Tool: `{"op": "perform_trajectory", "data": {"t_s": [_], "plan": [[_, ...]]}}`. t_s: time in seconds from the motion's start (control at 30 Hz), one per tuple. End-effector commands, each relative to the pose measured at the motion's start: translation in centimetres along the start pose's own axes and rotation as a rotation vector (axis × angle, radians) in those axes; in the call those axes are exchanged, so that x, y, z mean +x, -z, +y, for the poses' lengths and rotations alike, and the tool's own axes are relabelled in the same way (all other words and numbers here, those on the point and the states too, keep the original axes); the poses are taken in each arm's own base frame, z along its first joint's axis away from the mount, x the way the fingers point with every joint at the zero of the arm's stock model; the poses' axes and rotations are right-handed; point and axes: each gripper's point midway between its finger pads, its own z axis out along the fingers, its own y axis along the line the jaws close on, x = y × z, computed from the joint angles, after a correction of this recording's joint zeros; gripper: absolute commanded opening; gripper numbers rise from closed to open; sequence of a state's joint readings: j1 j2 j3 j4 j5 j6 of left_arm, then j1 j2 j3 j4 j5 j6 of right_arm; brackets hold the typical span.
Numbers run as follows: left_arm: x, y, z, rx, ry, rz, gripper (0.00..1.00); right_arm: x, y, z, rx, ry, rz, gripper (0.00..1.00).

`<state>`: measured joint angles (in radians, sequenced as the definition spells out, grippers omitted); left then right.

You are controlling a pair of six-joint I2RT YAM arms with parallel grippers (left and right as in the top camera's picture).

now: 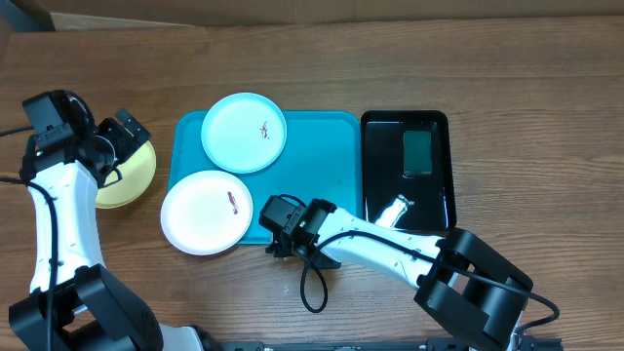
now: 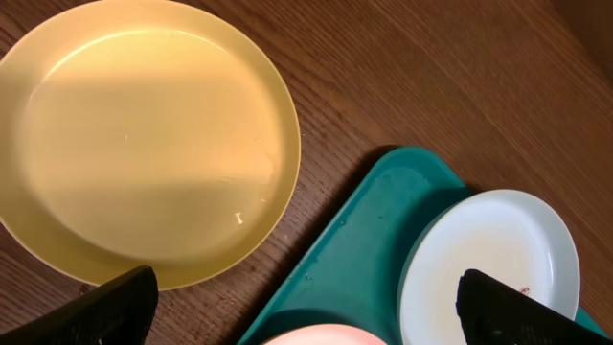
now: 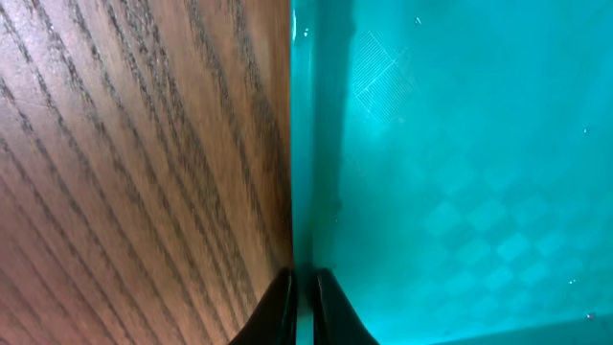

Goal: Clean dirty plates on tray and stack at the side

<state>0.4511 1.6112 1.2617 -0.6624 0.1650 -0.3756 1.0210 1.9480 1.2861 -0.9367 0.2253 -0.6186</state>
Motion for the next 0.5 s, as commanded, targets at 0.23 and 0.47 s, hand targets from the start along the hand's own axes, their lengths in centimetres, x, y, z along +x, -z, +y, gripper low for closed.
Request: {"op": "perform_trajectory", "data": {"t_s": [0.23, 0.47], "plan": [[0.1, -0.1, -0.4, 0.012, 0.009, 0.008, 1.00, 0.4, -1.3, 0.6, -0.046, 0.004, 0.008, 0.18], [0.1, -0.1, -0.4, 0.012, 0.009, 0.008, 1.00, -2.0, 1.2, 1.7, -0.151, -0.012, -0.115, 0.22]]}}
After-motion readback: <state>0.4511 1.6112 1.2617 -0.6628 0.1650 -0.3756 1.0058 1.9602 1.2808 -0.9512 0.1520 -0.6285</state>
